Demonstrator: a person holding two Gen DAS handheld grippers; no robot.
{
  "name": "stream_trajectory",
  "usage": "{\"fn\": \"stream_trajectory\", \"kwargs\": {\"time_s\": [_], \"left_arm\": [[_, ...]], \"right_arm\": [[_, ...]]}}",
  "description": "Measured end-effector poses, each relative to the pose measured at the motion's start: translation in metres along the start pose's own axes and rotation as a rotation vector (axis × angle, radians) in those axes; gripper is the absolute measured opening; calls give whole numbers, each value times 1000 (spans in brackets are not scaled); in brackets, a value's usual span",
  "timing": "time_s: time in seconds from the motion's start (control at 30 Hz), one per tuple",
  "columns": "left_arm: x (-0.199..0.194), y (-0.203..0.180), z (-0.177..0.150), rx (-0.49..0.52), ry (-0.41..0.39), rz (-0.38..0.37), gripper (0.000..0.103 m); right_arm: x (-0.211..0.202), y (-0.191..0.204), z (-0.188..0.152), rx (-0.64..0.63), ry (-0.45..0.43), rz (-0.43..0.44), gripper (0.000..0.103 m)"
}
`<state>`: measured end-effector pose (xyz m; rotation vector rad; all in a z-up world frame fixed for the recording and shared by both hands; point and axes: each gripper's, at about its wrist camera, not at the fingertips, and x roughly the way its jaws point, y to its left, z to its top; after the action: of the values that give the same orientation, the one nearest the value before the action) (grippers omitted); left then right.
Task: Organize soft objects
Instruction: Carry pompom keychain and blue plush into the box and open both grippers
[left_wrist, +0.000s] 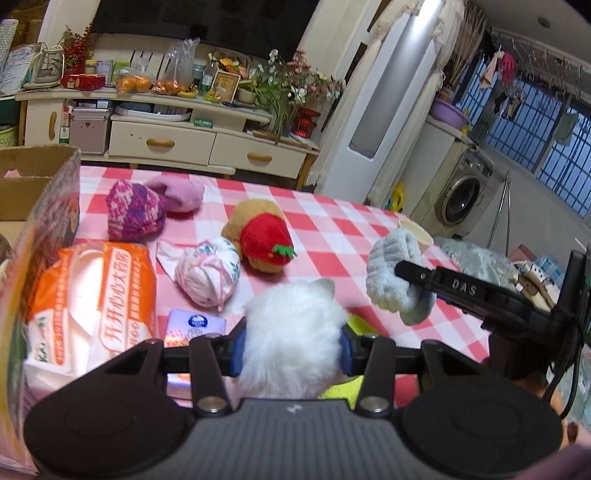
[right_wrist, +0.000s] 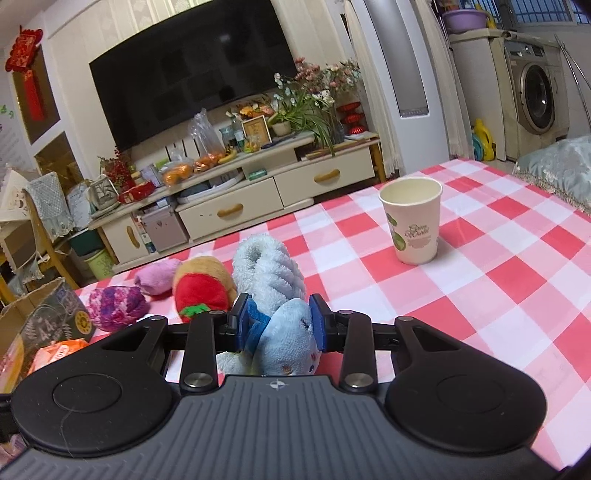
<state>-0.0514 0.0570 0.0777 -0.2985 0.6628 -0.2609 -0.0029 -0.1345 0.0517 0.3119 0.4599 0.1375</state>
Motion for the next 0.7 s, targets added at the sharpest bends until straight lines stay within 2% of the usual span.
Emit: {"fn": "stream_trajectory", "kwargs": {"time_s": [0.3,0.7], "left_arm": [[-27,19,16,-49,-77,-14,45],[-64,54,39,-111,-194,28,45]], "right_arm": [[-1,21,3,-22,-13,49,42],[11,61,7,-25,35,225,42]]}}
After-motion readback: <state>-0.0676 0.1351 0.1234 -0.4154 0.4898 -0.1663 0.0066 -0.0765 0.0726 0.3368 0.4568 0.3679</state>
